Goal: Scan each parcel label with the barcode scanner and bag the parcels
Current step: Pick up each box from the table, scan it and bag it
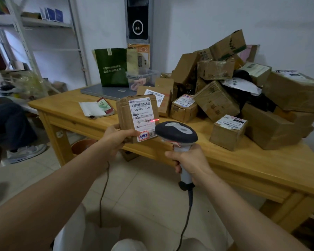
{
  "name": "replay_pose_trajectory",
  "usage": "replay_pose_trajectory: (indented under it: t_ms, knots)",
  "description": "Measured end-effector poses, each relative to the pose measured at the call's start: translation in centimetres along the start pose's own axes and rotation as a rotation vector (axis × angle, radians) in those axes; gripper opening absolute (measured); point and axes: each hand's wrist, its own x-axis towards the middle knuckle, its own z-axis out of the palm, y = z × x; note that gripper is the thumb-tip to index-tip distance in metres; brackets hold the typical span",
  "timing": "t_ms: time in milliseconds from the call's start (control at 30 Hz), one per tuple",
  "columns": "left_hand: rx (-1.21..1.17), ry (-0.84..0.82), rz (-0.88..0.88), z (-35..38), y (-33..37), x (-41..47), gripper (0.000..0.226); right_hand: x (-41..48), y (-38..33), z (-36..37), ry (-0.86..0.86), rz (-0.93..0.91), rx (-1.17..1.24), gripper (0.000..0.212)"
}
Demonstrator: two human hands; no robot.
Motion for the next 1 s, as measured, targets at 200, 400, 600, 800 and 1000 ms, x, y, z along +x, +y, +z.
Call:
replay_pose_trajectory:
  t_ms: [200, 400, 600, 800, 1000]
  knots:
    - [0.013, 0.017, 0.025, -1.1, -0.1, 0.0, 0.07, -0.8, -0.7, 0.7, -0.018, 0.0, -0.017, 0.018]
    - [0.002, 0.033, 0.03, -1.6, -0.4, 0.1, 0.072, -1.3, -0.7, 1.2, -0.032, 0.011, -0.017, 0.017]
    - [0.006, 0.103, 0.004, -3.4, -0.7, 0.5, 0.061, -1.4, -1.0, 2.6, -0.074, 0.017, 0.053, 0.015]
    - [-0.095, 0.344, -0.175, -11.6, -4.6, -1.3, 0.081, -1.5, 0.5, 7.0, -0.217, 0.118, 0.092, 0.014]
    - [-0.135, 0.708, -0.301, -22.1, -12.4, -4.8, 0.055, -2.0, 2.1, 13.6, -0.393, 0.22, 0.064, 0.019]
